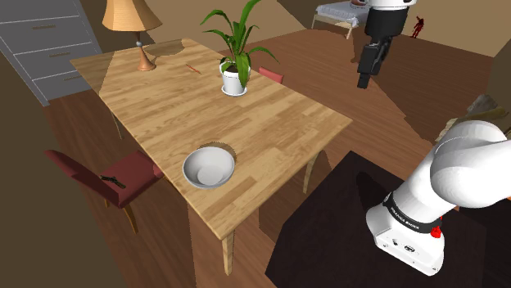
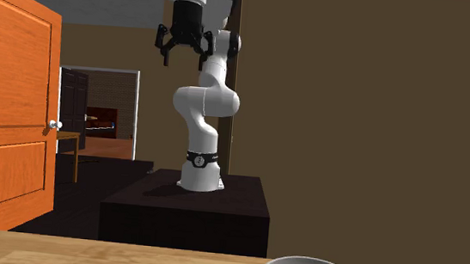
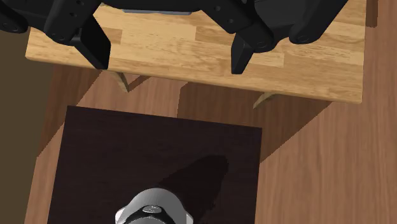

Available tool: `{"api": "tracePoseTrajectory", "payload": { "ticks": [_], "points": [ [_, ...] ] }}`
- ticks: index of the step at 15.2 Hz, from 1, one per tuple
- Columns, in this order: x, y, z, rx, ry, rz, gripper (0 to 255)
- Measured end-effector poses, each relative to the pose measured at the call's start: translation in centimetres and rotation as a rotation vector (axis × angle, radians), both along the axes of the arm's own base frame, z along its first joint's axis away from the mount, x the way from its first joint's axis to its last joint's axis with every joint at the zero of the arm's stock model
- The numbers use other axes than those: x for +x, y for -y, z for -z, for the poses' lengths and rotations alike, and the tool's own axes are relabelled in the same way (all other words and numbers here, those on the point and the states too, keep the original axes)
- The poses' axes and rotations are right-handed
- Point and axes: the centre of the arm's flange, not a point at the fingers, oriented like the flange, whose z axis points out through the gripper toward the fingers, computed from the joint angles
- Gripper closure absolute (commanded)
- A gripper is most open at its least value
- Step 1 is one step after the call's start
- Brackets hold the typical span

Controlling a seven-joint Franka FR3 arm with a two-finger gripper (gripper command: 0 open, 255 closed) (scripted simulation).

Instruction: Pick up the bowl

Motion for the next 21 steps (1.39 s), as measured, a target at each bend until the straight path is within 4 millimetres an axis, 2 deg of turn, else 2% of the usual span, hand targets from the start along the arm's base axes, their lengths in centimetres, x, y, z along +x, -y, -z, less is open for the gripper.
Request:
{"api": "tracePoseTrajectory", "payload": {
  "ticks": [1,4,12,17,21],
  "points": [
    [0.0,0.0,0.0,0.0,0.0,0.0,0],
    [1.7,-0.8,1.9,0.009,0.003,0.001,0],
    [7.3,-4.0,8.8,0.043,0.022,0.005,0],
    [11.7,-6.6,13.4,0.065,0.035,0.008,0],
    [14.4,-8.5,17.0,0.082,0.045,0.01,0]
  ]
}}
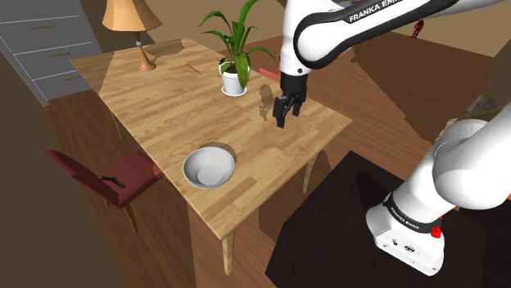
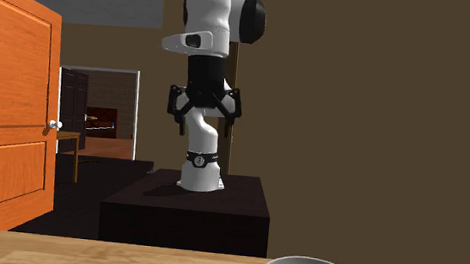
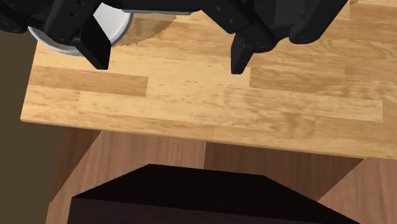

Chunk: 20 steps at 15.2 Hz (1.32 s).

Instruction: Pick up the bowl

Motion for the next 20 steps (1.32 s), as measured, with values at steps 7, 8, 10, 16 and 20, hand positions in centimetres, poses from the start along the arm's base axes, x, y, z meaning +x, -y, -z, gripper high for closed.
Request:
{"api": "tracePoseTrajectory", "payload": {
  "ticks": [7,8,10,16,20],
  "points": [
    [5.8,-3.5,5.9,0.031,0.018,0.004,0],
    [6.7,-4.0,6.7,0.035,0.021,0.004,0],
    [7.8,-5.2,8.4,0.044,0.025,0.005,0],
    [13.3,-8.3,13.2,0.07,0.041,0.009,0],
    [16.3,-10.2,15.7,0.086,0.049,0.011,0]
  ]
}}
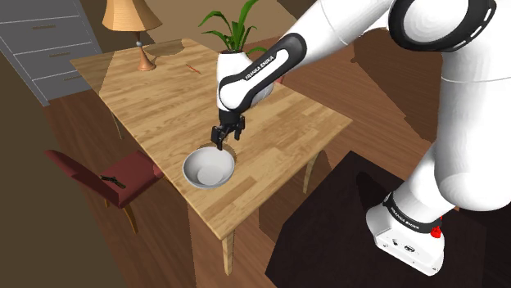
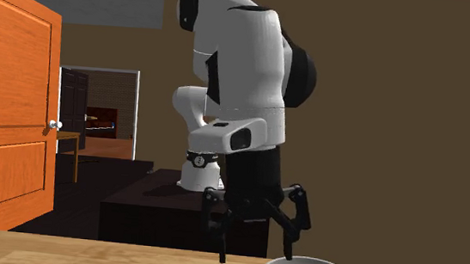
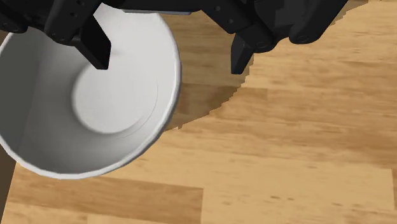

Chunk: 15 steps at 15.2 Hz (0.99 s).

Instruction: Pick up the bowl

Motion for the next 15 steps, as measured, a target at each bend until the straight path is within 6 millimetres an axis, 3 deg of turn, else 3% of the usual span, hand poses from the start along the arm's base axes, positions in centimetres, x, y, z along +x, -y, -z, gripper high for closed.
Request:
{"api": "tracePoseTrajectory", "payload": {
  "ticks": [8,9,15],
  "points": [
    [0.4,-0.4,4.3,0.003,0.001,0.0,0],
    [0.4,-0.5,4.5,0.003,0.001,0.001,255],
    [0.4,-0.5,4.6,0.003,0.002,0.001,255]
  ]
}}
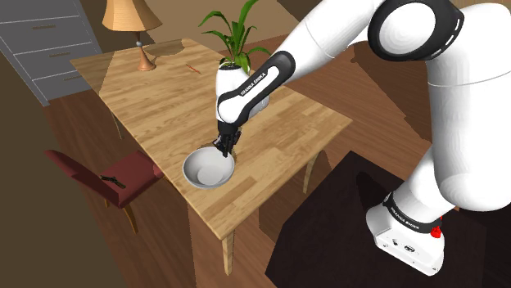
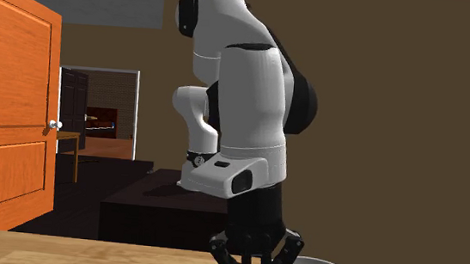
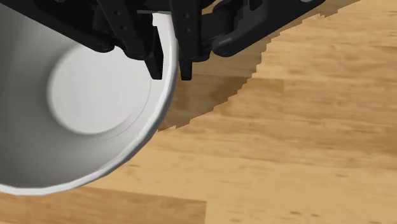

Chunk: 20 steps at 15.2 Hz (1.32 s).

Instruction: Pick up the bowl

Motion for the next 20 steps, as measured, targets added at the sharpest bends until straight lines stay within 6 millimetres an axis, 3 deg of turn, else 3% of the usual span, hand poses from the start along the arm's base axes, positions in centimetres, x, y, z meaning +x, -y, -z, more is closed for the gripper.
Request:
{"api": "tracePoseTrajectory", "payload": {
  "ticks": [6,20],
  "points": [
    [0.0,0.0,-0.6,0.0,-0.001,0.0,255],
    [0.0,0.0,-7.6,0.0,-0.001,0.0,255]
  ]
}}
